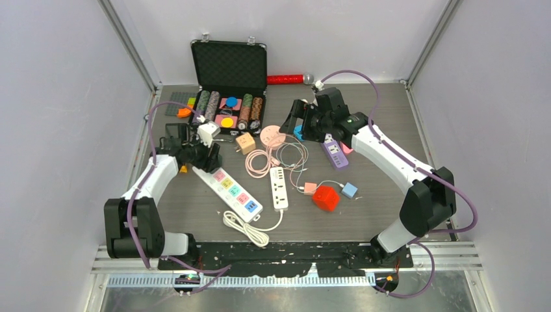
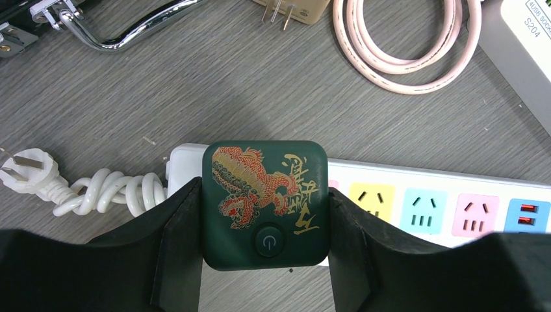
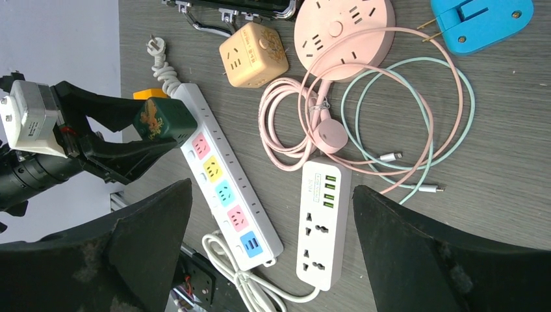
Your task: Insert the plug
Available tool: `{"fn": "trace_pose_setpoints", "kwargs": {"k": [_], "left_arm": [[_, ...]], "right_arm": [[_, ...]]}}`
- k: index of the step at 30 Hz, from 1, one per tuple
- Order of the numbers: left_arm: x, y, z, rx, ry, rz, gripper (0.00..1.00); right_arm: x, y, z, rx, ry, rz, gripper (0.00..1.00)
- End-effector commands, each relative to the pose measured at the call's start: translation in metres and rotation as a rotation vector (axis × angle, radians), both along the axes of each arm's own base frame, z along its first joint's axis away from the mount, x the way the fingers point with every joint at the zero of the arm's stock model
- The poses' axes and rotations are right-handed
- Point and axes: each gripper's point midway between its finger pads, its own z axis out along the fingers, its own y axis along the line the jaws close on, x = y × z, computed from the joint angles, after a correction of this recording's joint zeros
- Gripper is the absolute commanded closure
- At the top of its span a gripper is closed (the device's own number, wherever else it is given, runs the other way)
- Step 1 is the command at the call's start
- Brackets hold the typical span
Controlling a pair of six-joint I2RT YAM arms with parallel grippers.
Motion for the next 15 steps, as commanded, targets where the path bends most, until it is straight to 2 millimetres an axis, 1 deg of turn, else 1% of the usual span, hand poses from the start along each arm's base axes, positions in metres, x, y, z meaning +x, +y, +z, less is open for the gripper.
{"fn": "trace_pose_setpoints", "kwargs": {"k": [1, 3, 7, 8, 12, 15], "left_arm": [[-0.006, 0.002, -0.003, -0.003, 0.034, 0.008, 1.00], [-0.008, 0.003, -0.007, -0.006, 0.044, 0.024, 1.00], [-0.017, 0.009, -0.022, 0.017, 0.068, 0.070, 1.00], [-0.017, 0.011, -0.024, 0.023, 0.058, 0.089, 1.00], [-0.019, 0.013, -0.021, 0.035, 0.050, 0.090, 1.00], [-0.017, 0.026, -0.023, 0.104, 0.072, 0.113, 1.00]], "right_arm": [[0.007, 0.002, 0.019, 0.029, -0.041, 0.001, 0.02], [0.007, 0.003, 0.019, 0.030, -0.040, 0.001, 0.03], [0.008, 0.003, 0.019, 0.030, -0.041, 0.002, 0.02], [0.008, 0.003, 0.020, 0.030, -0.043, 0.002, 0.03], [0.010, 0.006, 0.020, 0.035, -0.039, 0.007, 0.03], [0.011, 0.007, 0.021, 0.043, -0.038, 0.010, 0.03]]}}
